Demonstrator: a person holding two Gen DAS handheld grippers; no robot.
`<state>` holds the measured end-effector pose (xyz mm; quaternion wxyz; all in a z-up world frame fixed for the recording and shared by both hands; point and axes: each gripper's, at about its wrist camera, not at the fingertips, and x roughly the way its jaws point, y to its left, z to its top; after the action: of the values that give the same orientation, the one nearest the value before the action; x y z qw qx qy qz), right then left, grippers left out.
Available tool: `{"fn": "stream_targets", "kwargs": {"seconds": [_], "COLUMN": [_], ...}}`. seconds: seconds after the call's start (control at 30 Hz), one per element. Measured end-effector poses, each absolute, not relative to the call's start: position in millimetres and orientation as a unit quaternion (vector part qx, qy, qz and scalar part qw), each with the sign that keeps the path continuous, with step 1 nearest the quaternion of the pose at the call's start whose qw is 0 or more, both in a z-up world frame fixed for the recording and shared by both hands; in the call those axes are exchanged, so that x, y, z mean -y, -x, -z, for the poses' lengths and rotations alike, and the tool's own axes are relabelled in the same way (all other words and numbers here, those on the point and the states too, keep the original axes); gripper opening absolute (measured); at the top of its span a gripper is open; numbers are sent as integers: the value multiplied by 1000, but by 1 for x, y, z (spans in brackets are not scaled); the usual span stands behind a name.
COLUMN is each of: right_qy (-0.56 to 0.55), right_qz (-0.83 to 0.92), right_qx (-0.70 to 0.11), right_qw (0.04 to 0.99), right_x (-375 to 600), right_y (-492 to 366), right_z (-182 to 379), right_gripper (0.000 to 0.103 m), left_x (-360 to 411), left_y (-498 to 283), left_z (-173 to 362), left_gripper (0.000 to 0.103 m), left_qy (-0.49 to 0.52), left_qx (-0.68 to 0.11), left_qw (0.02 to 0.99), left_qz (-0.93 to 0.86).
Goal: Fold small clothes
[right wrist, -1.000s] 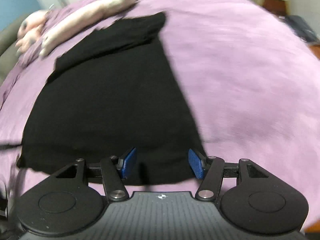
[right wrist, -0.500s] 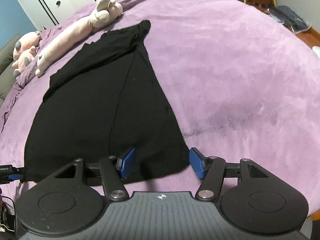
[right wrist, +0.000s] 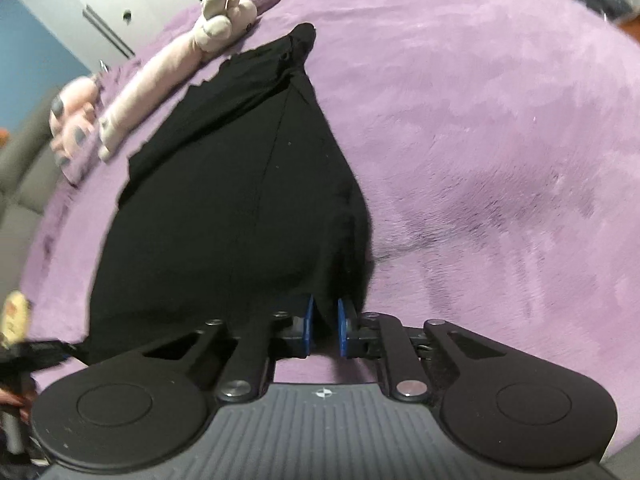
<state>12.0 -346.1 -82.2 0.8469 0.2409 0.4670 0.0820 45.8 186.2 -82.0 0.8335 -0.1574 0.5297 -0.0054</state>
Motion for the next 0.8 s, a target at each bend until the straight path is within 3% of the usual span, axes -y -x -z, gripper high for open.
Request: {"fn": "stream_targets", "kwargs": {"seconds": [0.37, 0.8], "right_qy": [-354, -391], "right_qz": [-102, -122], "right_qx": [-446, -398], "right_qw": [816, 821], "right_x": [362, 364], "right_y": [-17, -58], "right_z": [85, 59], "right_gripper": [8, 7], "left_x": [-201, -213], "left_y": [-50, -81], "left_z": [66, 36], "left_gripper": [8, 7], "left_qy": [229, 289], "left_qx": [-491, -437], "left_qw": [840, 850], "left_qz": [33, 51]}}
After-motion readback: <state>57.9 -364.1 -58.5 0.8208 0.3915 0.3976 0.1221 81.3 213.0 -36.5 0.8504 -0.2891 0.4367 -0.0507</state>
